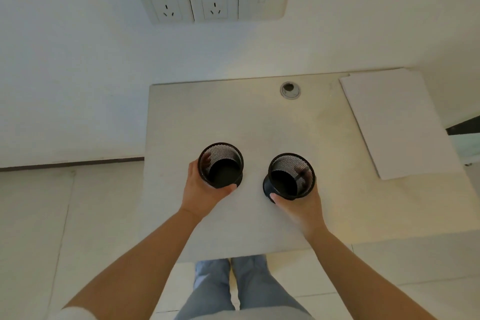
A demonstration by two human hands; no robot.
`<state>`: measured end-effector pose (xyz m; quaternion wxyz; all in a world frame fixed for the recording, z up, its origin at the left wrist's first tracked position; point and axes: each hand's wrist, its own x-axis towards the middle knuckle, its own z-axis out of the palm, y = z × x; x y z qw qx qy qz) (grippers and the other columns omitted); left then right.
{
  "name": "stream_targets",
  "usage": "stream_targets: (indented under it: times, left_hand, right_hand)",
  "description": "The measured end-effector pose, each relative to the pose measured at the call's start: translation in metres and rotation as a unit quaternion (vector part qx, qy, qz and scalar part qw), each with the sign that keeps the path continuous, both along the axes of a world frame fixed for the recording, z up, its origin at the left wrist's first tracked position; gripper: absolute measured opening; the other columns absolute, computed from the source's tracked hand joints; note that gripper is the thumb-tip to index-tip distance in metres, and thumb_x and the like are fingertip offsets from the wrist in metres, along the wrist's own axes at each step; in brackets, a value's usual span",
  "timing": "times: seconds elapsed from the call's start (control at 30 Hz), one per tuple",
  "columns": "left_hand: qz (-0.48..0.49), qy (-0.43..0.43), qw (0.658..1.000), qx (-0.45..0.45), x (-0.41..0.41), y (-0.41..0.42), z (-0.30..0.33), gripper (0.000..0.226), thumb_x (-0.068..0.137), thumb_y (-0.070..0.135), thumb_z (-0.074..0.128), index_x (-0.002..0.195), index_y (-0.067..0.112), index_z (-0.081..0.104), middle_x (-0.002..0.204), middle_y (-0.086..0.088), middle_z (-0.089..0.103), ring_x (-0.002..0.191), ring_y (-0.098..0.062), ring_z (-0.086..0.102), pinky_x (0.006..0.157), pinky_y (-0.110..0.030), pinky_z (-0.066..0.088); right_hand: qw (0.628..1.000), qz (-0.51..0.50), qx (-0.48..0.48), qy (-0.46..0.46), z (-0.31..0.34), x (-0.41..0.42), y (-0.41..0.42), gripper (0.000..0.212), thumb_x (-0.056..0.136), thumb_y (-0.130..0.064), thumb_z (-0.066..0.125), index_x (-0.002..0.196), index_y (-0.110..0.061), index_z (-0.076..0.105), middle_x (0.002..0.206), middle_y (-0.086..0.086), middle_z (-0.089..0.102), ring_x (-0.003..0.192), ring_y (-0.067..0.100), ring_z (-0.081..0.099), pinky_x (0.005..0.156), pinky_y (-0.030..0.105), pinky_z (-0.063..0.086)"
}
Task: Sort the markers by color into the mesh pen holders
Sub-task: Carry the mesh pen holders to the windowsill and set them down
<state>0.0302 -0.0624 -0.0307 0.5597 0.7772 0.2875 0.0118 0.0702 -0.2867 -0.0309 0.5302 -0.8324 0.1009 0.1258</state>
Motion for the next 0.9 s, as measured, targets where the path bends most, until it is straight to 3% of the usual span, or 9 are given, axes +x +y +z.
stream_targets:
  times: [0.1,0.27,0.37,0.47,0.57,0.67,0.77,0.9]
  left_hand:
    - [0.041,0.012,0.999,-0.003,-0.009,0.000,0.004,0.085,0.055,0.021,0.088,0.125,0.022,0.041,0.124,0.007,0.050,0.111,-0.008,0.050,0.089,-0.021,0.040]
    - [0.144,0.053,0.988,-0.003,-0.055,0.015,0.019,0.075,0.058,0.030,0.085,0.119,0.024,0.042,0.110,0.008,0.055,0.101,-0.012,0.053,0.084,-0.024,0.042]
    - [0.207,0.055,0.977,-0.017,-0.103,0.027,0.025,0.064,0.061,0.028,0.084,0.111,0.031,0.043,0.103,0.011,0.059,0.096,-0.009,0.056,0.078,-0.017,0.041]
    - [0.292,0.042,0.955,-0.031,-0.165,0.036,0.032,0.060,0.063,0.027,0.082,0.108,0.034,0.044,0.096,0.018,0.060,0.091,-0.004,0.058,0.072,-0.011,0.039]
    - [0.386,0.028,0.920,-0.060,-0.235,0.039,0.036,0.052,0.055,0.037,0.076,0.098,0.040,0.047,0.096,0.020,0.061,0.090,0.004,0.059,0.071,-0.013,0.042]
    - [0.482,0.025,0.872,-0.082,-0.307,0.039,0.034,0.052,0.052,0.043,0.074,0.097,0.039,0.048,0.098,0.019,0.063,0.093,0.000,0.061,0.076,-0.021,0.044]
    - [0.550,0.037,0.828,-0.101,-0.379,0.035,0.029,0.061,0.045,0.054,0.071,0.099,0.036,0.049,0.099,0.018,0.063,0.095,-0.004,0.062,0.079,-0.026,0.047]
    - [0.614,0.062,0.777,-0.125,-0.469,0.025,0.019,0.073,0.044,0.056,0.071,0.107,0.027,0.049,0.105,0.008,0.064,0.098,-0.012,0.061,0.088,-0.031,0.047]
  right_hand:
    - [0.999,0.032,0.000,0.019,0.006,0.004,0.005,0.076,0.056,-0.021,0.086,0.119,-0.024,0.044,0.109,-0.008,0.057,0.100,0.010,0.055,0.075,0.010,0.038]
    - [0.989,0.136,0.030,0.044,0.017,-0.001,0.029,0.064,0.065,-0.022,0.081,0.118,-0.027,0.046,0.100,-0.019,0.058,0.090,-0.006,0.055,0.060,0.000,0.043]
    - [0.975,0.209,0.042,0.062,0.020,-0.011,0.051,0.053,0.069,-0.021,0.079,0.109,-0.031,0.046,0.099,-0.018,0.057,0.091,-0.004,0.055,0.063,0.007,0.044]
    - [0.953,0.284,0.046,0.097,0.022,-0.029,0.082,0.048,0.071,-0.023,0.078,0.108,-0.027,0.049,0.100,-0.012,0.061,0.093,0.005,0.059,0.074,0.022,0.047]
    - [0.921,0.371,0.043,0.111,0.025,-0.057,0.120,0.045,0.072,-0.024,0.077,0.108,-0.027,0.050,0.099,-0.012,0.063,0.090,0.000,0.060,0.069,0.019,0.046]
    - [0.885,0.450,0.030,0.115,0.031,-0.095,0.161,0.045,0.068,-0.034,0.079,0.103,-0.032,0.050,0.097,-0.014,0.063,0.089,-0.002,0.060,0.066,0.014,0.044]
    - [0.851,0.510,0.002,0.121,0.033,-0.143,0.199,0.059,0.057,-0.047,0.075,0.108,-0.026,0.053,0.100,-0.009,0.065,0.091,0.005,0.063,0.071,0.020,0.047]
    - [0.821,0.555,-0.035,0.128,0.023,-0.212,0.242,0.052,0.069,-0.032,0.079,0.112,-0.016,0.056,0.104,0.000,0.067,0.096,0.015,0.064,0.077,0.026,0.048]
